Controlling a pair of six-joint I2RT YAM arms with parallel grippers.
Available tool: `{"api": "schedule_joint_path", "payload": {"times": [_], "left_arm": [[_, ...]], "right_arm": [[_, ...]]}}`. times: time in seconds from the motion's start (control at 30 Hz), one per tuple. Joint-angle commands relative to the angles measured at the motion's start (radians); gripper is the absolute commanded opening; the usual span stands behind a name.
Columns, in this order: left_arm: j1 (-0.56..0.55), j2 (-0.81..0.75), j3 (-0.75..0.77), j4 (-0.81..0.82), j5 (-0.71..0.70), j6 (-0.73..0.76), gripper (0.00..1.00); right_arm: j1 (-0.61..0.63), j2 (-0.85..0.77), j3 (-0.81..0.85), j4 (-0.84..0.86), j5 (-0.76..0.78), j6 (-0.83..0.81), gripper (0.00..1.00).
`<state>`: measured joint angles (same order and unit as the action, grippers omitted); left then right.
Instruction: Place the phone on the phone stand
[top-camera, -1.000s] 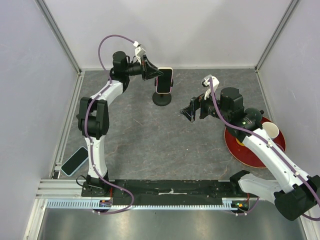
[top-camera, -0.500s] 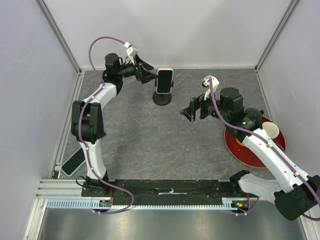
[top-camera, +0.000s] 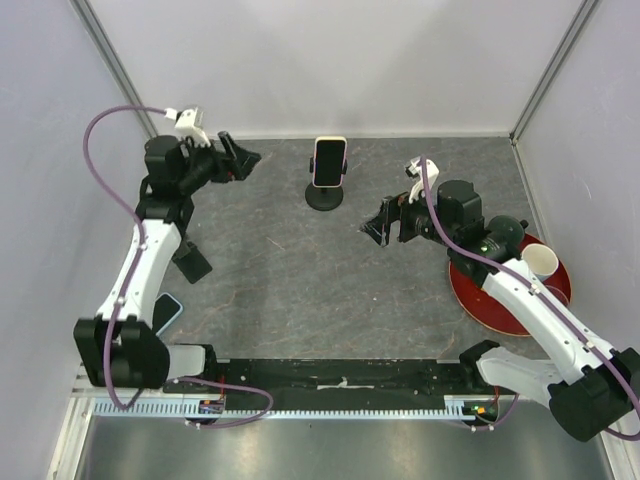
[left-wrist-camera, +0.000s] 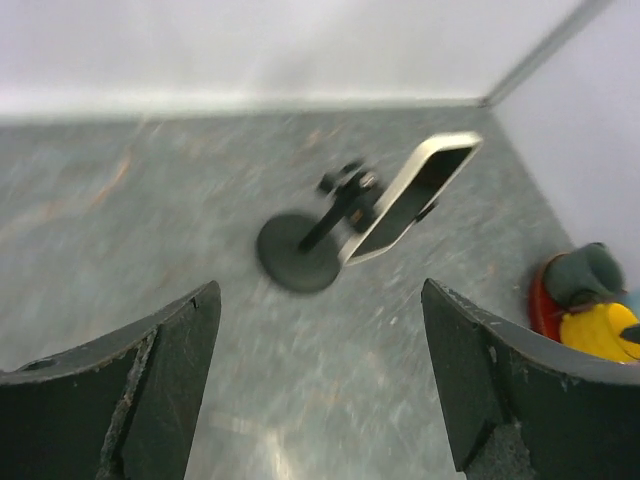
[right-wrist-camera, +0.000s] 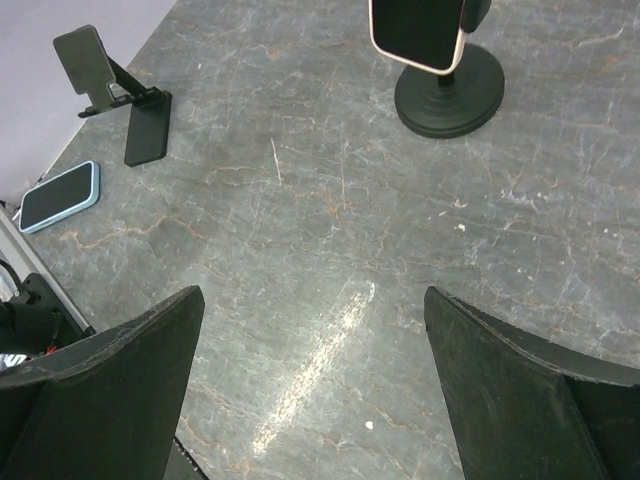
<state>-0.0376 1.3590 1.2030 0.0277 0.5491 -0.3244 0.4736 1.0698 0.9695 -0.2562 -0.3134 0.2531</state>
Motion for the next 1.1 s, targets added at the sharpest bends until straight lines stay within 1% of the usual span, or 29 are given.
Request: {"api": "schedule_joint_path", "payload": {"times": [0.0, 0.03, 0.1, 0.13, 0.17, 0.23, 0.27, 0.4, 0.47, 0.53, 0.6, 0.77, 0.93, 1.07], "left_arm": [[0.033, -0.159, -0.106, -0.469, -0.346, -0.015, 0.88], [0.063, -0.24, -0.14, -0.501, -0.423, -0.018, 0.89], [0.076, -0.317, -0.17, -0.558, -0.516, -0.012, 0.93], [0.076, -0.369, -0.186, -0.612, -0.622, -0.011, 0.96], [0.085, -0.391, -0.191, -0.635, -0.664, -0.01, 0.99], [0.099, -0.4, -0.181, -0.702, -0.747, -0.013, 1.0], [0.117, -0.377, -0.171, -0.724, -0.755, -0.012, 1.0], [0.165, -0.269, -0.128, -0.775, -0.759, -0.005, 1.0], [0.179, -0.233, -0.118, -0.772, -0.807, -0.01, 1.0], [0.183, -0.204, -0.135, -0.746, -0.875, -0.027, 1.0], [0.197, -0.183, -0.157, -0.694, -0.9, -0.036, 1.0], [0.24, -0.091, -0.174, -0.629, -0.865, -0.077, 1.0], [0.252, -0.002, -0.183, -0.56, -0.908, -0.07, 1.0], [0.255, 0.032, -0.201, -0.491, -0.896, -0.067, 1.0]], "right_arm": [[0.002, -0.022, -0.038, 0.052, -0.007, 0.064, 0.98], [0.002, -0.03, -0.054, 0.057, -0.024, 0.066, 0.98], [0.003, -0.033, -0.066, 0.066, -0.045, 0.069, 0.98], [0.003, -0.033, -0.069, 0.066, -0.065, 0.068, 0.98], [0.005, -0.034, -0.069, 0.061, -0.075, 0.067, 0.98], [0.02, -0.044, -0.063, 0.058, -0.081, 0.063, 0.98], [0.048, -0.048, -0.06, 0.054, -0.081, 0.061, 0.98], [0.079, -0.073, -0.051, 0.054, -0.101, 0.077, 0.98], [0.085, -0.094, -0.052, 0.045, -0.102, 0.075, 0.98], [0.089, -0.116, -0.052, 0.035, -0.098, 0.069, 0.98], [0.092, -0.129, -0.054, 0.021, -0.092, 0.066, 0.98], [0.092, -0.157, -0.054, 0.0, -0.075, 0.052, 0.98], [0.094, -0.163, -0.057, -0.003, -0.062, 0.04, 0.98], [0.095, -0.165, -0.058, -0.003, -0.049, 0.029, 0.98]]}}
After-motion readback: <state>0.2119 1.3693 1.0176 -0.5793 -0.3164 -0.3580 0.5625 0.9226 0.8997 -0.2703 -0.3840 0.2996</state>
